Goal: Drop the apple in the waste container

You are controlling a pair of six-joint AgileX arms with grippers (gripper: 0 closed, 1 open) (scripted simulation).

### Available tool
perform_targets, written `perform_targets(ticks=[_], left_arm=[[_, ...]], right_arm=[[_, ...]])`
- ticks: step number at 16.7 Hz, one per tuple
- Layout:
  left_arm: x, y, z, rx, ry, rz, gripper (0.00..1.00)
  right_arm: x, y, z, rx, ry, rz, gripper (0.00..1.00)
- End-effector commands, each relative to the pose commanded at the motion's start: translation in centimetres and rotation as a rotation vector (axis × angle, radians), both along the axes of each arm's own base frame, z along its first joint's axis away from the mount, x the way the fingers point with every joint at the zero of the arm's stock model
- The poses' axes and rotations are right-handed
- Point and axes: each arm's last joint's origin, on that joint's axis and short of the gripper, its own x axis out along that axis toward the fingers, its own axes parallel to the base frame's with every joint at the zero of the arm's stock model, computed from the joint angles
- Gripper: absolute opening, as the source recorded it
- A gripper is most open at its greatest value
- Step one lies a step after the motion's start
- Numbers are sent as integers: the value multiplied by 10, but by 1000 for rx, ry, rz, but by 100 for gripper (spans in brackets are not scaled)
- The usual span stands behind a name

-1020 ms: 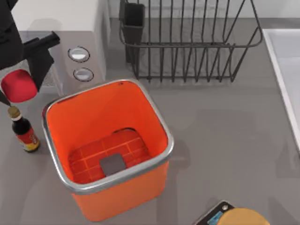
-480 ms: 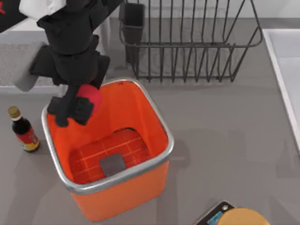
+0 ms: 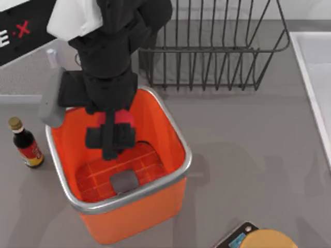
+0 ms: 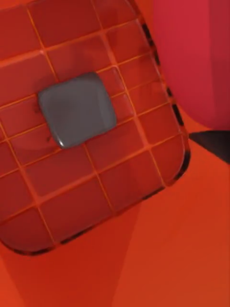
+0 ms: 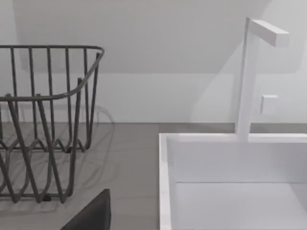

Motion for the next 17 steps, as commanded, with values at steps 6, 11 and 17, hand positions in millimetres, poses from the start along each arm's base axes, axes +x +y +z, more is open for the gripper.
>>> perform_targets(ticks=[6,11,17], left_arm=[[2,1,-5,1,1,0,0],[2,1,-52,-3,-4,-2,0],[0,2,-70,0,0,0,0]], right_arm=[[0,0,0,0,0,0,100],[0,0,0,0,0,0,100],[0,0,0,0,0,0,100]])
